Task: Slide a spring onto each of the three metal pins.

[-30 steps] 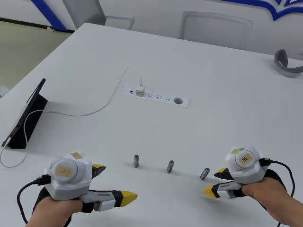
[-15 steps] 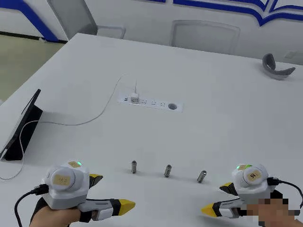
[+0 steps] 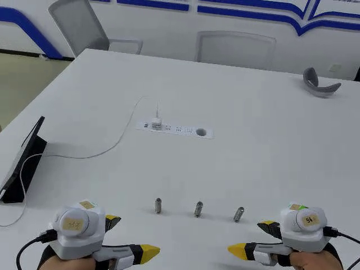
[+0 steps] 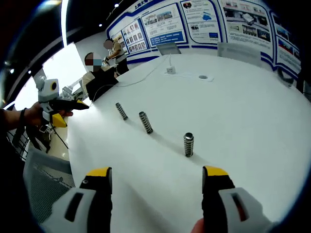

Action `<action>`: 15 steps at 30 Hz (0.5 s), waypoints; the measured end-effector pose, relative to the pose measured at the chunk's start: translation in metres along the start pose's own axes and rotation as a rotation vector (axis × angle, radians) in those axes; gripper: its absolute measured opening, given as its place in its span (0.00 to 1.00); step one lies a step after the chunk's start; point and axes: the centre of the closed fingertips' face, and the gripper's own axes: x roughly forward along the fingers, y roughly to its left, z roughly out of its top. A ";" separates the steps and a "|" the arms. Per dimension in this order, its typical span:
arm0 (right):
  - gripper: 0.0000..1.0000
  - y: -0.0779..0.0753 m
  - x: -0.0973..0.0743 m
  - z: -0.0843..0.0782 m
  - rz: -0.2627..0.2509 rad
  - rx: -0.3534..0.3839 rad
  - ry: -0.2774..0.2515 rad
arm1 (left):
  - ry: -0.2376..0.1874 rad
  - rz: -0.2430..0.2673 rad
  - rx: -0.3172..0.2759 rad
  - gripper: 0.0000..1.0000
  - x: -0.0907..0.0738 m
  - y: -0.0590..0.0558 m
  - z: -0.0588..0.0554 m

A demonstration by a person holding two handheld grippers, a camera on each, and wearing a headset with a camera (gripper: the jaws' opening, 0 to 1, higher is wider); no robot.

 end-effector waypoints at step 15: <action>0.89 0.024 -0.012 0.011 -0.030 0.014 -0.107 | -0.009 0.024 0.009 0.80 0.001 0.006 0.007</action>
